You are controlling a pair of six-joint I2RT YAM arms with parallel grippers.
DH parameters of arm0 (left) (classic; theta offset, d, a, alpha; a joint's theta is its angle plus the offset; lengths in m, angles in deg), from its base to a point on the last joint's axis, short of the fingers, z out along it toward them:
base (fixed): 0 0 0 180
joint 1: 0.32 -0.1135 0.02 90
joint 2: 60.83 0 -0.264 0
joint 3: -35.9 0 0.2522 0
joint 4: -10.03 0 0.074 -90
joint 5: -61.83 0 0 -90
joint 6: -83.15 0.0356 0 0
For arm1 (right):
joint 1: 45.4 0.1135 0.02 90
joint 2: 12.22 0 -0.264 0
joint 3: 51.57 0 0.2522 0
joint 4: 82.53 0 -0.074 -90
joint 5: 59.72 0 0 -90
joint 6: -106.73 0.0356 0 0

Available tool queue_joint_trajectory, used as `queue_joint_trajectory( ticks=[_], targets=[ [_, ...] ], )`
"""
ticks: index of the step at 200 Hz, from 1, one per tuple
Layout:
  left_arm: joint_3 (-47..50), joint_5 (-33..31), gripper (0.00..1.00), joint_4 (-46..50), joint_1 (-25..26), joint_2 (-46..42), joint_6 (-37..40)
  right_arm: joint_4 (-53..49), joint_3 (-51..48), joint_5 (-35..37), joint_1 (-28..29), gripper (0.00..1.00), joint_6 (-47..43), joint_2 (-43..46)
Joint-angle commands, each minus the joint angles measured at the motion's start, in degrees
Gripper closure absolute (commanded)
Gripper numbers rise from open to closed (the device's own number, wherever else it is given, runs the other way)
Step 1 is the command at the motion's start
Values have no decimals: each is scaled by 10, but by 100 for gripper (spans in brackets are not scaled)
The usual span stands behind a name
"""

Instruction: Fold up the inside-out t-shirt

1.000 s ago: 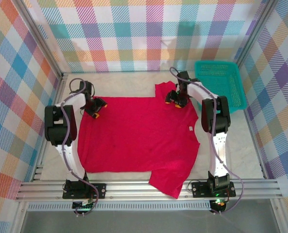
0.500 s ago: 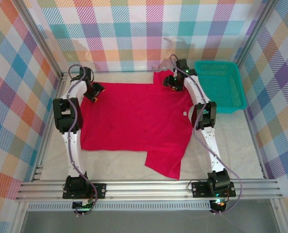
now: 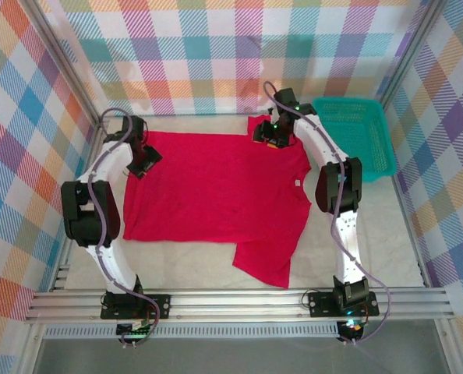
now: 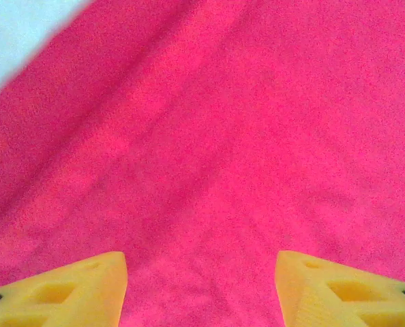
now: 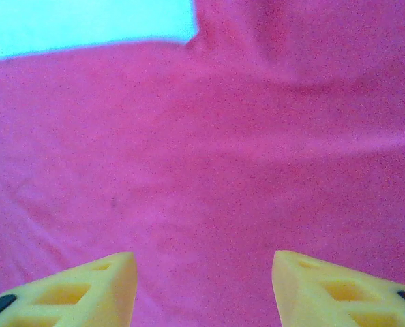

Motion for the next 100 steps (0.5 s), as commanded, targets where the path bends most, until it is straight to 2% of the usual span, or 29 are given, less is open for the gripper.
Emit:
queue_joint_trajectory(
  ticks=[1, 38, 51, 100],
  targets=[
    [56, 40, 42, -13, 14, -16, 8, 10, -73, 4, 28, 47, 8, 44],
    [16, 102, 45, -24, 20, 29, -9, 62, -164, 4, 54, 55, 33, 86],
    [-30, 110, 45, -13, 20, 60, -15, 80, -190, 2, 58, 62, 48, 92],
    [-253, 86, 48, -23, 20, 218, -54, 215, -346, 4, 73, 65, 105, 141]
  ],
)
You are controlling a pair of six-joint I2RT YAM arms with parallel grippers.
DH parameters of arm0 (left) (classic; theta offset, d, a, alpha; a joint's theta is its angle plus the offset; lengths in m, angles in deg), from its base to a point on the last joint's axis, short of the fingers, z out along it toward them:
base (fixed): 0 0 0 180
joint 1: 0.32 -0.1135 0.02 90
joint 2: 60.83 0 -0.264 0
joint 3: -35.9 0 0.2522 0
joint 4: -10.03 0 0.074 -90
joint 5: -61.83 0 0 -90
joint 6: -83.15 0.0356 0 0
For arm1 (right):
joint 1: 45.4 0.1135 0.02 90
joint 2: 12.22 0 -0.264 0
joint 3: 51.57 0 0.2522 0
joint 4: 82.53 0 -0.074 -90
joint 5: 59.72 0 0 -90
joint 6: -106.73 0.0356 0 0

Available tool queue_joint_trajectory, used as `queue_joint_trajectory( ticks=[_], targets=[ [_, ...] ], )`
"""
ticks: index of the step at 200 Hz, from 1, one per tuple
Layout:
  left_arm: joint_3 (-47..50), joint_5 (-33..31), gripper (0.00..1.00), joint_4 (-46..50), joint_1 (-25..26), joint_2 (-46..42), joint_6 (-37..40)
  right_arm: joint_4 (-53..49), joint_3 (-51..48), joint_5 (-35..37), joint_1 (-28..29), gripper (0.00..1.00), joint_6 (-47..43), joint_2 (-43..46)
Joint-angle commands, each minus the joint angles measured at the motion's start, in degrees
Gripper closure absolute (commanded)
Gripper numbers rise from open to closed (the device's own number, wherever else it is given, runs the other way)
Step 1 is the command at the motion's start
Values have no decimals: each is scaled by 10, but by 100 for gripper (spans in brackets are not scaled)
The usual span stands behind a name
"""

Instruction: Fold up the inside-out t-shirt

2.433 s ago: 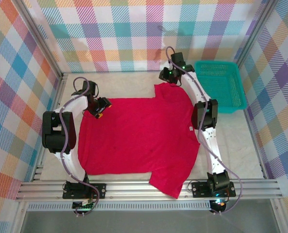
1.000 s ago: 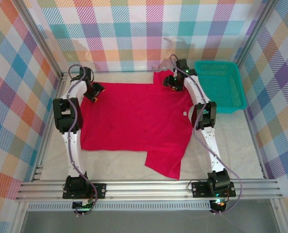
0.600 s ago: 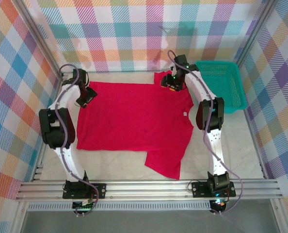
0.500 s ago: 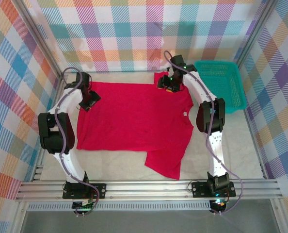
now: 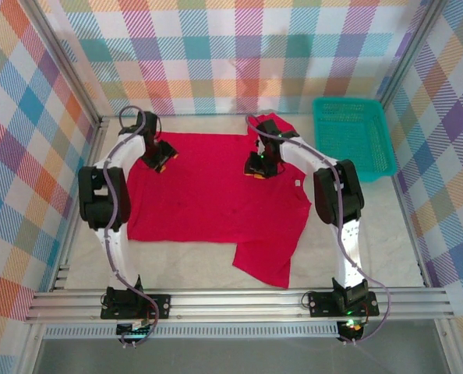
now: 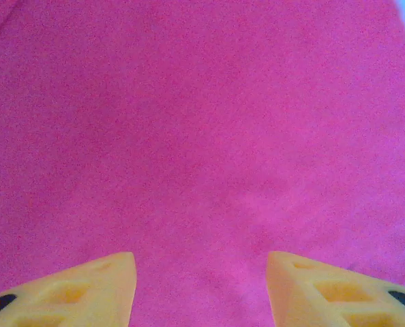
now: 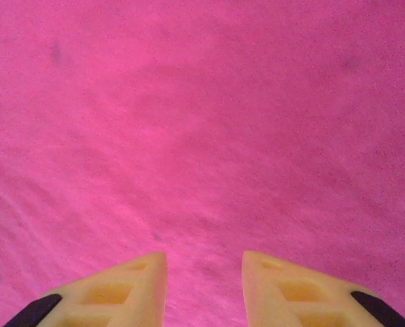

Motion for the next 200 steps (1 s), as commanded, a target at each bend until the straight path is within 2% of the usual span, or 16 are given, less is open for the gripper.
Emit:
queue_joint_trajectory(
  ticks=[1, 38, 62, 98, 124, 200],
  targets=[
    [-98, -8, 48, -12, 1, 71, -29, 87, -53, 2, 8, 65, 42, 47],
    [-265, -44, 49, 5, 0, 189, -46, 139, -124, 10, 16, 66, 54, 67],
    [-344, -68, 49, 39, -5, 245, -37, 128, -116, 33, 15, 65, 40, 49],
    [-357, -58, 49, 51, -33, 271, -32, 59, -116, 82, -5, 65, 63, 22],
    [-357, -66, 49, 79, -54, 267, -13, 57, -154, 102, -20, 64, 79, 27],
    [-368, -55, 49, 98, -98, 252, 9, 22, -161, 134, -28, 64, 95, 10]
  ],
)
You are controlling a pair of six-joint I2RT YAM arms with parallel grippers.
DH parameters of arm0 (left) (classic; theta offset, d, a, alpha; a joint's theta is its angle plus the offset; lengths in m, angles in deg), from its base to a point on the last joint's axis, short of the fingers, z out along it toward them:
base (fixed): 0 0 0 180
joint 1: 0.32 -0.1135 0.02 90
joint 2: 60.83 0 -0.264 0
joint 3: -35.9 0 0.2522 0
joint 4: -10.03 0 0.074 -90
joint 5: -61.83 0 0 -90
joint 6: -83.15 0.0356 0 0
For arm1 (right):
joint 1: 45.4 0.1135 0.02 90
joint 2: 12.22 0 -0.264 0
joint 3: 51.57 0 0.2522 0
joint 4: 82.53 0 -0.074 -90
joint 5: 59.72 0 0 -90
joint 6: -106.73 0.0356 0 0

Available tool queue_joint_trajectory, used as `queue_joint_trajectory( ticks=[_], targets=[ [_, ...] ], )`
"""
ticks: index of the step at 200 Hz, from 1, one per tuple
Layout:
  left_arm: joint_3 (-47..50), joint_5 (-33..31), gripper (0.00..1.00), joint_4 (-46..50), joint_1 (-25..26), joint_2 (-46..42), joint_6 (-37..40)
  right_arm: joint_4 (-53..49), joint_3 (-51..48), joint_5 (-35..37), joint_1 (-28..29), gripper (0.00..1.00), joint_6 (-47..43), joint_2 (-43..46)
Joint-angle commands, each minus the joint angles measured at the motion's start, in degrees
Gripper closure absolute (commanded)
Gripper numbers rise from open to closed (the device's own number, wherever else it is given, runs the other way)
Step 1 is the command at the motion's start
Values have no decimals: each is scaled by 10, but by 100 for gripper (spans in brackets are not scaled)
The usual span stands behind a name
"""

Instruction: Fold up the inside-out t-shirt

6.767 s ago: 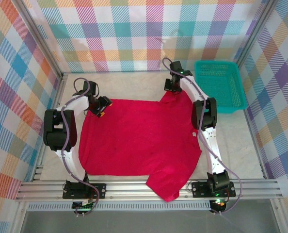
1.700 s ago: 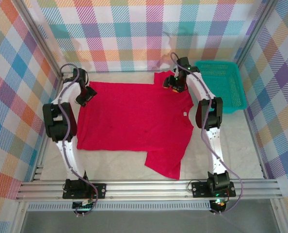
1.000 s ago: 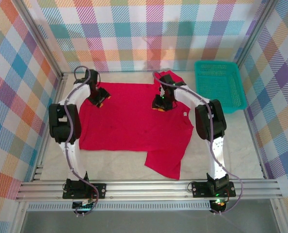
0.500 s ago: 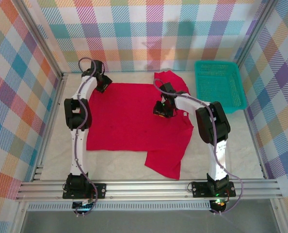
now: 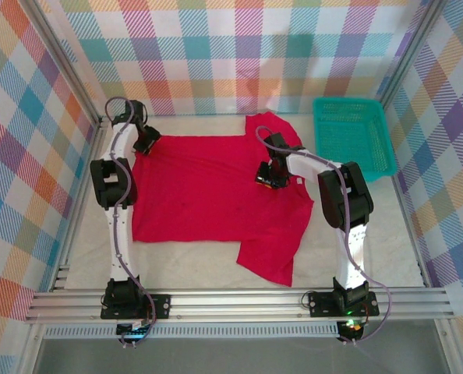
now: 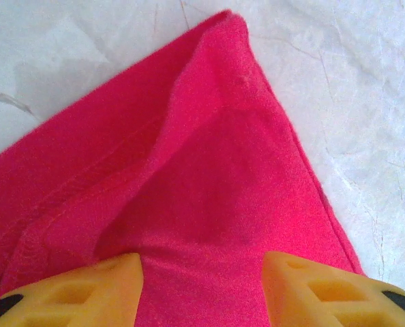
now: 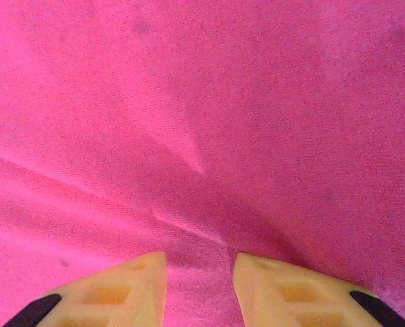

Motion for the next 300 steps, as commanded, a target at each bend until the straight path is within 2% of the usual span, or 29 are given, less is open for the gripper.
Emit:
queue_joint_trajectory(
  ticks=[1, 56, 84, 100, 118, 140, 172, 191, 236, 256, 300],
  targets=[
    [-22, -10, 49, 37, -19, -18, 24, -71, -29, 56, -11, 64, 12, -28],
    [-27, -18, 49, 79, -52, -49, 42, -78, -15, 56, -14, 64, 19, -35],
    [-18, -24, 54, 115, -47, -75, 57, -81, 10, 40, -15, 64, 19, -35],
    [14, -52, 54, 144, -29, -111, 78, -89, 36, 31, -14, 64, 10, -26],
    [104, -91, 54, 155, 4, -182, 101, -94, 67, 22, -14, 64, -5, -12],
    [265, -85, 54, 124, 53, -282, 116, -105, 103, 2, -7, 64, -29, -7],
    [481, 11, 53, 36, 100, -373, 89, -110, 117, -22, 13, 64, -45, -15],
    [567, 23, 53, 7, 109, -392, 71, -98, 105, -42, 19, 64, -44, -24],
    [657, -39, 53, 13, 71, -434, 74, -118, 71, 7, -3, 66, -34, -62],
    [665, -58, 53, 30, 37, -441, 80, -115, 40, 37, -22, 71, -28, -56],
    [650, -91, 53, 68, -26, -448, 100, -127, 19, 82, -48, 72, -23, -51]
  ],
)
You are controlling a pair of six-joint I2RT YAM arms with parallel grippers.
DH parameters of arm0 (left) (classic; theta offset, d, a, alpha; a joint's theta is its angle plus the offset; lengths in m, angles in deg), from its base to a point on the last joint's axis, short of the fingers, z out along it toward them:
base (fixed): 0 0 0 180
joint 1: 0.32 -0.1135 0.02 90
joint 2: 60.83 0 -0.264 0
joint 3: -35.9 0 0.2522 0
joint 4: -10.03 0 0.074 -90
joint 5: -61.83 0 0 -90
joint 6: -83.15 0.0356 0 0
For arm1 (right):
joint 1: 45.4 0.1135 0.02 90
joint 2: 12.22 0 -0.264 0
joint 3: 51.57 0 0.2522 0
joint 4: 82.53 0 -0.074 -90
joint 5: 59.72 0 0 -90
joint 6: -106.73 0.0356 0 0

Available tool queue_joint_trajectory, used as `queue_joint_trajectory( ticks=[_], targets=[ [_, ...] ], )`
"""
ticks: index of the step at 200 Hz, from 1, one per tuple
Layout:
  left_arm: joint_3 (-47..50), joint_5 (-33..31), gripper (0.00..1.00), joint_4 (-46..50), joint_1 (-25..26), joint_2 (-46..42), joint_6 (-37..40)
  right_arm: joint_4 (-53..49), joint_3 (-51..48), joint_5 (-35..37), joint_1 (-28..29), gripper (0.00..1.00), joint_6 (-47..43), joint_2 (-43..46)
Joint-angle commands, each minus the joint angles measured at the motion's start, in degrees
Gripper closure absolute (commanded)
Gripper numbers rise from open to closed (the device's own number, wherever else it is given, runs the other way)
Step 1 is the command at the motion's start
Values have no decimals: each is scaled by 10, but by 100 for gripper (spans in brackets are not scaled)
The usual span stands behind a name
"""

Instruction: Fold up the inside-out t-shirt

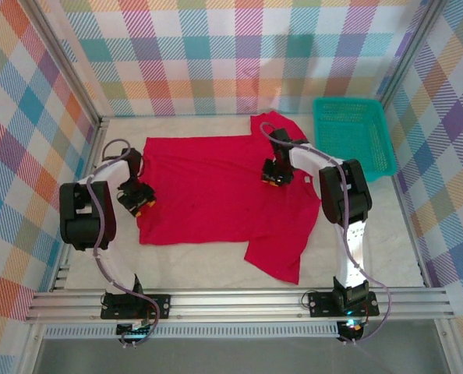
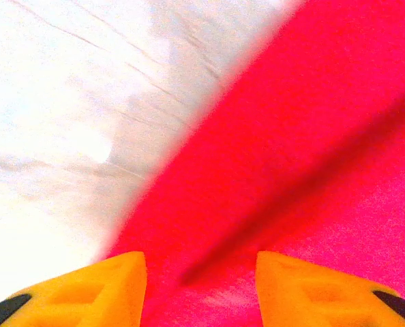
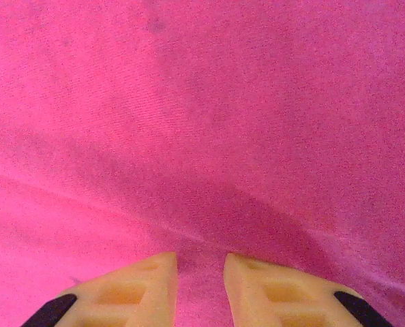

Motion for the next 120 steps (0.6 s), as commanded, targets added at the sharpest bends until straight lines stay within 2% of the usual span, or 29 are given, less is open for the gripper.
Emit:
queue_joint_trajectory(
  ticks=[1, 19, 35, 58, 85, 102, 120],
  targets=[
    [-5, -29, 53, 34, -25, -19, 15, -52, -37, 73, -18, 72, 4, -22],
    [-20, -39, 54, 44, -32, -17, 20, -44, -37, 66, -21, 72, 5, -17],
    [-29, -41, 55, 42, -24, -28, 18, -31, -27, 26, -19, 70, 2, -10],
    [-36, -47, 57, 37, 29, -55, 11, -24, 3, -39, -10, 67, -9, 10],
    [-26, -9, 62, 31, 84, -65, -7, -71, 55, -53, 11, 66, -35, 25],
    [-15, 7, 63, 13, 112, -53, -16, -80, 61, -74, 21, 66, -48, 30],
    [-16, 27, 65, -12, 118, -13, -28, -81, 55, -98, 26, 66, -49, 23]
  ],
)
